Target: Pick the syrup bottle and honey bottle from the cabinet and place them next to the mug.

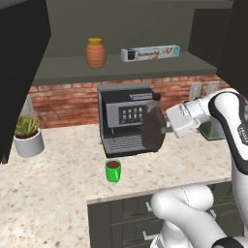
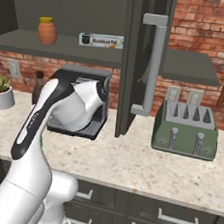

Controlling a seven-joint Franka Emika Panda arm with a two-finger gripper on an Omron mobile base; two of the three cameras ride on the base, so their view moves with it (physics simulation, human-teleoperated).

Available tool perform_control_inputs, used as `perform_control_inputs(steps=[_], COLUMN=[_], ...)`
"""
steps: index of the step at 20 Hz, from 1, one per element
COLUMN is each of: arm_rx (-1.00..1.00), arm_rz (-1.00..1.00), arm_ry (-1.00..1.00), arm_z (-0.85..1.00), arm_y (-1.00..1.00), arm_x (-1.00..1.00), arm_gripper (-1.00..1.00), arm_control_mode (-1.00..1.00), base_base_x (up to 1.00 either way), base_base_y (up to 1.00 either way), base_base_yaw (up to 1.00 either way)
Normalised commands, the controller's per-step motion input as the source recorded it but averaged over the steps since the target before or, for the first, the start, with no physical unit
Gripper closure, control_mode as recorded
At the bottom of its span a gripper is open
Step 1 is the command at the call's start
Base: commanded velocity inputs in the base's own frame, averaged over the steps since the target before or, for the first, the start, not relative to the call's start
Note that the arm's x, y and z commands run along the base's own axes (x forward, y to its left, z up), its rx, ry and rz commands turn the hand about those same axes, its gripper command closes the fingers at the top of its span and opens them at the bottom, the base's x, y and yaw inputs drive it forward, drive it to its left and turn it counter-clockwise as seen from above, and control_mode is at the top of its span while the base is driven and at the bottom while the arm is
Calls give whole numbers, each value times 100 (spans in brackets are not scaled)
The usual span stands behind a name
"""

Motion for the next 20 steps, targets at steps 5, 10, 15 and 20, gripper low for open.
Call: perform_control_inputs(steps=[5,10,15,20], arm_rx=[0,0,0,0], arm_rz=[13,10,8,2], arm_ry=[0,-1,0,-1], arm_z=[-36,-43,-43,-41], arm_y=[-30,-14,-3,0], arm_x=[0,-4,0,0], arm_gripper=[100,100,100,100], arm_control_mode=[-100,-100,-100,-100], base_base_x=[0,0,0,0], base_base_y=[0,0,0,0], base_base_yaw=[0,0,0,0])
